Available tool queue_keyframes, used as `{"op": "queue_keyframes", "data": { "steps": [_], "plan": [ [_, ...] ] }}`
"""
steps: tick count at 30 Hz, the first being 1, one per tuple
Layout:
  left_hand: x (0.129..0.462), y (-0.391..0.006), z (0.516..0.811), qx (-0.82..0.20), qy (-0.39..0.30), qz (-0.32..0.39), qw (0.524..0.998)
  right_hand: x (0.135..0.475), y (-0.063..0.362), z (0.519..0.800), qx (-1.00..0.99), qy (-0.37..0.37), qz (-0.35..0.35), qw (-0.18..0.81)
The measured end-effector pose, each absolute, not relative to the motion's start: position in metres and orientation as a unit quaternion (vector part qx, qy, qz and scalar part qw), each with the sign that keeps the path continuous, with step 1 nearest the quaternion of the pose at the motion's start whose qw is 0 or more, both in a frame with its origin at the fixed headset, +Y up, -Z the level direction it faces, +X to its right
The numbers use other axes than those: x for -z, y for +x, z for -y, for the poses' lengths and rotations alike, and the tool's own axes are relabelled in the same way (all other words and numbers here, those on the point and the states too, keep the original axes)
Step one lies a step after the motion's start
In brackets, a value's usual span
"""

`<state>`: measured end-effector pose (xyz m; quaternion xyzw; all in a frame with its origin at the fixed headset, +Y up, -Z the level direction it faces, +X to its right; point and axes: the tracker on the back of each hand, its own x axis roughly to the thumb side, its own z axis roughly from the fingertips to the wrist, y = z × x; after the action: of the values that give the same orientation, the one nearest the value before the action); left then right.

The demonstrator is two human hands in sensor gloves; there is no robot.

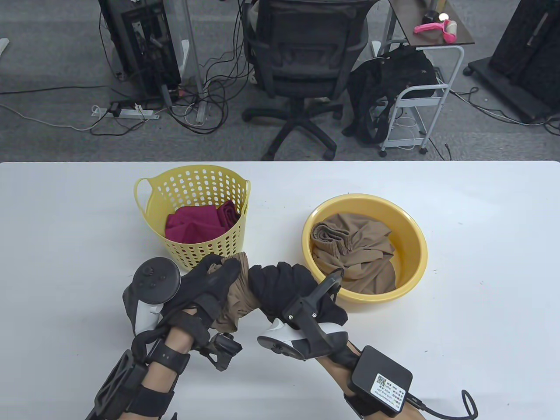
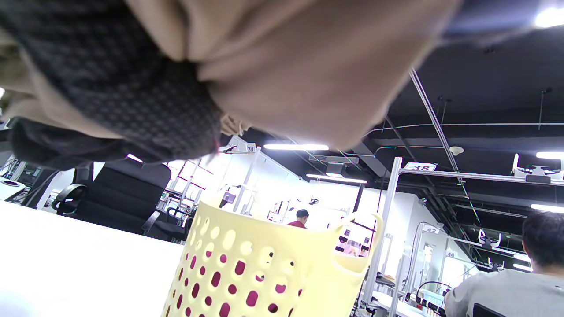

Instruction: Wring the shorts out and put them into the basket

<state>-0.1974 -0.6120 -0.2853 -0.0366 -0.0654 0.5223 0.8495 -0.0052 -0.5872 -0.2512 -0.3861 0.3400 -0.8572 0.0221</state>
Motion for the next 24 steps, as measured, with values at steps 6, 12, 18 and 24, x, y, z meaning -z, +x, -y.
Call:
{"op": "queue_keyframes", "data": {
  "steps": [6, 12, 18, 24],
  "plan": [
    [0.2857, -0.1975, 0.6119, -0.523, -0.038, 0.065, 0.849, 0.2506, -0.0052, 0.5864, 0.857, -0.385, -0.342, 0.025],
    [0.2865, -0.1968, 0.6119, -0.52, -0.036, 0.066, 0.851, 0.251, -0.0046, 0.5858, 0.858, -0.382, -0.341, 0.03],
    [0.287, -0.1952, 0.6111, -0.514, -0.029, 0.072, 0.854, 0.2526, -0.0031, 0.5858, 0.863, -0.375, -0.337, 0.03],
    [0.2857, -0.1924, 0.6081, -0.497, -0.007, 0.082, 0.864, 0.2575, 0.0014, 0.587, 0.877, -0.36, -0.318, 0.004]
  ]
}}
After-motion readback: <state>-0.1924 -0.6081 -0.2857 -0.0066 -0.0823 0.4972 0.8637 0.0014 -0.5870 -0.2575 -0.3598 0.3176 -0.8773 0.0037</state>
